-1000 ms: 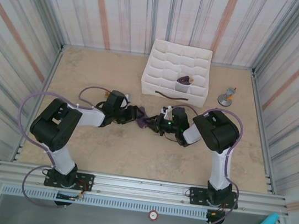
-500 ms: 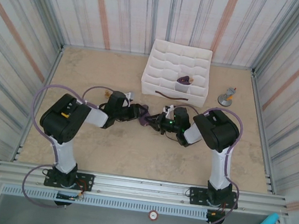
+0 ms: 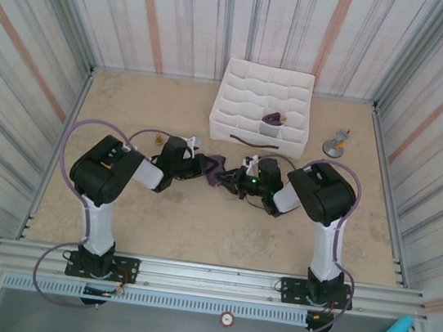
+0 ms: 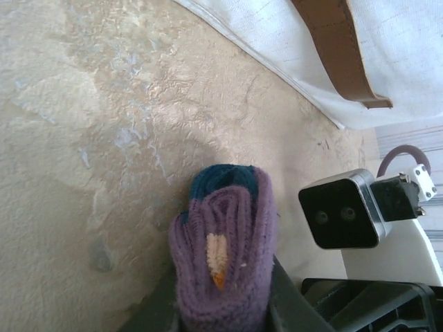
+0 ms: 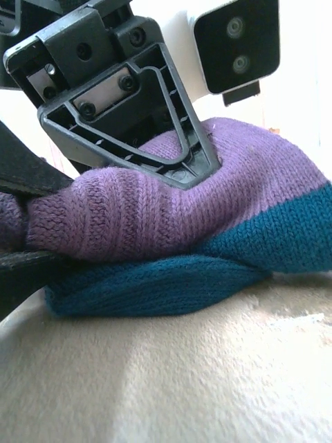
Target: Roll the socks
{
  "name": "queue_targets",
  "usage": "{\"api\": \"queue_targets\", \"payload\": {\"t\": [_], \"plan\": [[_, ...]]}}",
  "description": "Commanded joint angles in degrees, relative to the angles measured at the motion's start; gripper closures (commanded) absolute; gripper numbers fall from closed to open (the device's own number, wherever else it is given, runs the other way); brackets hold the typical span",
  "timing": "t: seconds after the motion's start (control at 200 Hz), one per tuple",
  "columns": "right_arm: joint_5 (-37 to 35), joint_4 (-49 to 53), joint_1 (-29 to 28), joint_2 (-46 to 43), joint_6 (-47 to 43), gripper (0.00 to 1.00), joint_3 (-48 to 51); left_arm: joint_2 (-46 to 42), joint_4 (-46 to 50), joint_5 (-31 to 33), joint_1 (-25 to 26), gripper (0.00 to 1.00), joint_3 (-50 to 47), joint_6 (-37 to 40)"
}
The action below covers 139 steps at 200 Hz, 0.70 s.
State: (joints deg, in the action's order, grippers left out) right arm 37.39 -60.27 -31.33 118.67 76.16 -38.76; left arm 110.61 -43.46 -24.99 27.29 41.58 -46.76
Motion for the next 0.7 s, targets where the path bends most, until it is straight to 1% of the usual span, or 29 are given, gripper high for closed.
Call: {"api": "queue_targets", "payload": {"t": [0.0,0.06,0.13,0.16,0.281,0.391,0.486,0.511,0.691], "plan": [[-4.38,28.49,1.43,1.98,-4.25,0.87,4.83,1.28,10.92,0.21,0.22,0.95,-0.04,4.27],[-4.66,31.13,1.85,-1.16,-6.13,0.8,5.01,-0.02,13.09,0.5,0.27,1.0,0.17,6.33],[-4.83,36.21,2.51,-5.62,-8.48,0.7,4.56,-1.53,14.59,0.18,0.05,1.0,0.28,8.4],[-4.69,38.62,2.74,-7.39,-11.68,0.65,4.04,-2.1,15.16,-0.08,-0.08,1.0,0.35,9.26],[-6.07,49.2,3.08,-15.51,-17.4,0.53,1.99,-4.39,16.93,-1.48,-0.22,1.0,0.69,13.34],[-9.32,59.29,3.42,-22.57,-22.1,0.47,-0.52,-6.39,17.44,-3.29,-0.22,1.0,0.56,16.55],[-12.48,65.92,4.01,-27.88,-25.11,0.42,-2.16,-8.22,17.03,-4.92,-0.22,1.0,-0.12,18.74],[-13.24,67.64,4.37,-29.09,-25.65,0.39,-2.54,-8.87,16.92,-5.31,-0.22,1.0,-0.34,19.23],[-17.07,77.63,8.12,-37.02,-28.22,0.36,-5.68,-15.07,17.66,-7.02,-0.26,1.0,-1.22,22.92]]}}
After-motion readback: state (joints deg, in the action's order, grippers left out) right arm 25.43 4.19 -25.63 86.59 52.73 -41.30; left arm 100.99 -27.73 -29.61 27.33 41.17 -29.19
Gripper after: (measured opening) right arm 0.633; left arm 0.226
